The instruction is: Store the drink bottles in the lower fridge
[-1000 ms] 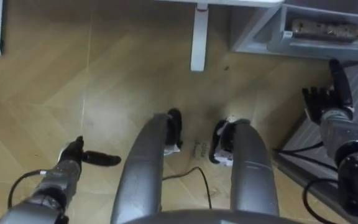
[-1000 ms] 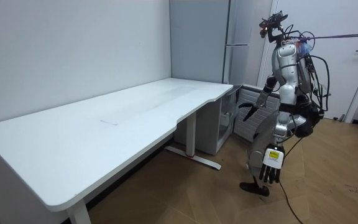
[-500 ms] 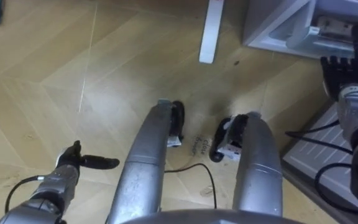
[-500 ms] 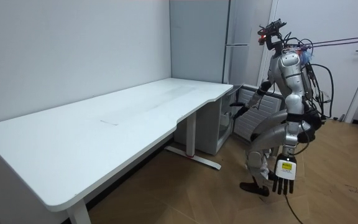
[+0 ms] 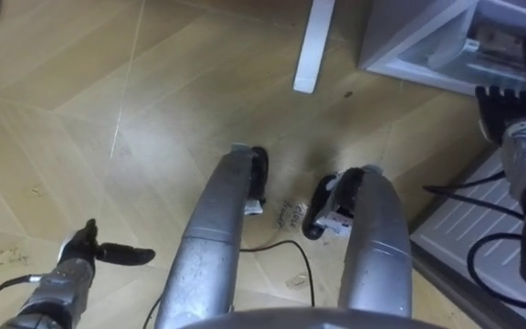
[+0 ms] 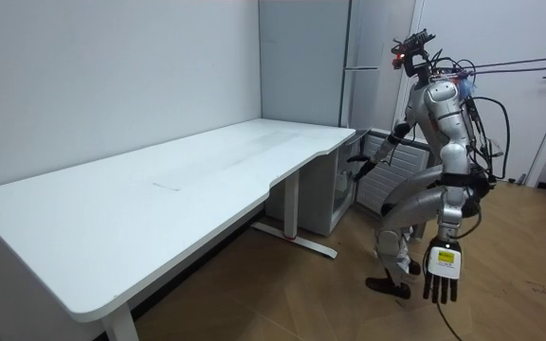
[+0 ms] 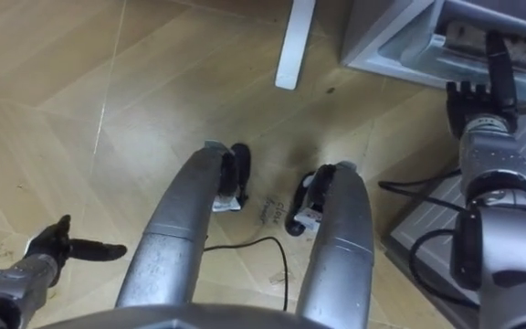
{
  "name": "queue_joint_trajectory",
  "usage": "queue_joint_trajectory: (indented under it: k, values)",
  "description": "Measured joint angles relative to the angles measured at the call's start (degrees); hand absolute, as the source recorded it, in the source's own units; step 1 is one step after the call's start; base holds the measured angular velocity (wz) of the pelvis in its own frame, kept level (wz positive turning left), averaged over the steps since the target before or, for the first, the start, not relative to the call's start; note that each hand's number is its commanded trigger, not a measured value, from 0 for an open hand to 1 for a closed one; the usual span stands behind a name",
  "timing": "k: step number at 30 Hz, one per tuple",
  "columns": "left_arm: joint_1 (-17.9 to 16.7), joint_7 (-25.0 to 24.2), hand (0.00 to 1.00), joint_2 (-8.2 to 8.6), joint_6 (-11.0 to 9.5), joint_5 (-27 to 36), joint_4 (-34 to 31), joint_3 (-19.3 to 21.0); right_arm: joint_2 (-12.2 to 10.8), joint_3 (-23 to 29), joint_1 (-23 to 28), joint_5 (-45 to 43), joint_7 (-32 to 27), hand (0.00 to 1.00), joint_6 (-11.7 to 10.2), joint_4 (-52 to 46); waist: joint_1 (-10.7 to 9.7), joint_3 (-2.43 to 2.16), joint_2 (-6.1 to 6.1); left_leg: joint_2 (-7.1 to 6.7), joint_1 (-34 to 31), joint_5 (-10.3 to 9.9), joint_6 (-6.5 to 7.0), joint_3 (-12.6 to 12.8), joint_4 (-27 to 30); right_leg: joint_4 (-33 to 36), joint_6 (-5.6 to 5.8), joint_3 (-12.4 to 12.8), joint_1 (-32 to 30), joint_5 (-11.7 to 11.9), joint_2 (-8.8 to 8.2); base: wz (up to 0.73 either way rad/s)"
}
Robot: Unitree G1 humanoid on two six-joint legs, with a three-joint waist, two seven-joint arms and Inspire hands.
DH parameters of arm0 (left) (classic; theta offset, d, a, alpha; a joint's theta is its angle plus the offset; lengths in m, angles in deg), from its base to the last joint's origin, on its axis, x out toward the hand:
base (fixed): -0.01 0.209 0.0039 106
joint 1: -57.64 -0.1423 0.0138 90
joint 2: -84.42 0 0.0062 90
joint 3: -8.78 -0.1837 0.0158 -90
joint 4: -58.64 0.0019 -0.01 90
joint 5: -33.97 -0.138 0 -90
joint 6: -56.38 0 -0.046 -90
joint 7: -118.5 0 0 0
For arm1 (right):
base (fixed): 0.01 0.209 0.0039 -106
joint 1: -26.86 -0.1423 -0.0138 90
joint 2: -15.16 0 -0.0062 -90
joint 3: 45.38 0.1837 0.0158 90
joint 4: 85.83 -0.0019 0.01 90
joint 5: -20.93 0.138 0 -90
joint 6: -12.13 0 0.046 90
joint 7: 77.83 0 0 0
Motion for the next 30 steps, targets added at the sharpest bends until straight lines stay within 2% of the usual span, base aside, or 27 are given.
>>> queue_joint_trajectory:
  k: [5, 8, 14, 22, 30]
  values:
    - [-3.2, -0.1, 0.0, 0.05, -0.5, 0.0, -0.4, 0.2, 1.7, -0.5, -1.3, -0.1, 0.0, 0.0, -0.5, -0.8, 1.1, -0.03, -0.05, -0.09, 0.7, -0.1, -0.18, -0.1, 0.0, 0.4, -0.38, -0.1, 0.7, -0.3, -0.21, 0.06]
    - [-5.3, -0.3, 0.0, -0.03, -0.4, 0.0, -0.9, 1.4, 1.9, -1.3, -1.3, -0.5, 0.4, 0.0, -0.6, -0.8, 1.2, -0.01, -0.08, 0.13, 0.8, -0.1, -0.36, 0.0, 0.1, 0.7, -0.65, -0.3, 0.7, -0.5, -0.45, 0.0]
    - [-7.5, -0.5, 0.0, -0.04, -0.3, 0.0, -2.5, 1.8, 2.1, -2.2, -1.3, -0.7, 0.4, 0.0, -0.5, -1.0, 1.4, -0.02, -0.17, 0.3, 1.1, 0.0, -0.71, -0.2, 0.5, 1.3, -1.4, -0.8, 1.1, -1.1, -1.04, 0.0]
    - [-8.6, -1.4, 0.0, -0.03, -0.3, 0.0, -3.2, 2.8, 2.3, -3.9, -1.3, -2.7, 0.3, 0.0, -0.5, -1.6, 1.5, -0.04, -0.16, 0.46, 2.2, 0.0, -0.96, -0.2, 0.5, 1.4, -1.64, -0.8, 2.1, -1.2, -0.91, 0.0]
    - [-12.5, -1.5, 0.0, -0.04, 0.1, 0.0, -6.2, 3.4, 2.4, -5.4, -1.1, -3.6, 0.3, 0.0, -0.5, -2.0, 1.8, -0.1, 0.04, 0.33, 3.8, -0.2, -1.22, -0.4, 0.5, 1.5, -1.71, -0.8, 3.6, -1.3, -0.91, 0.0]
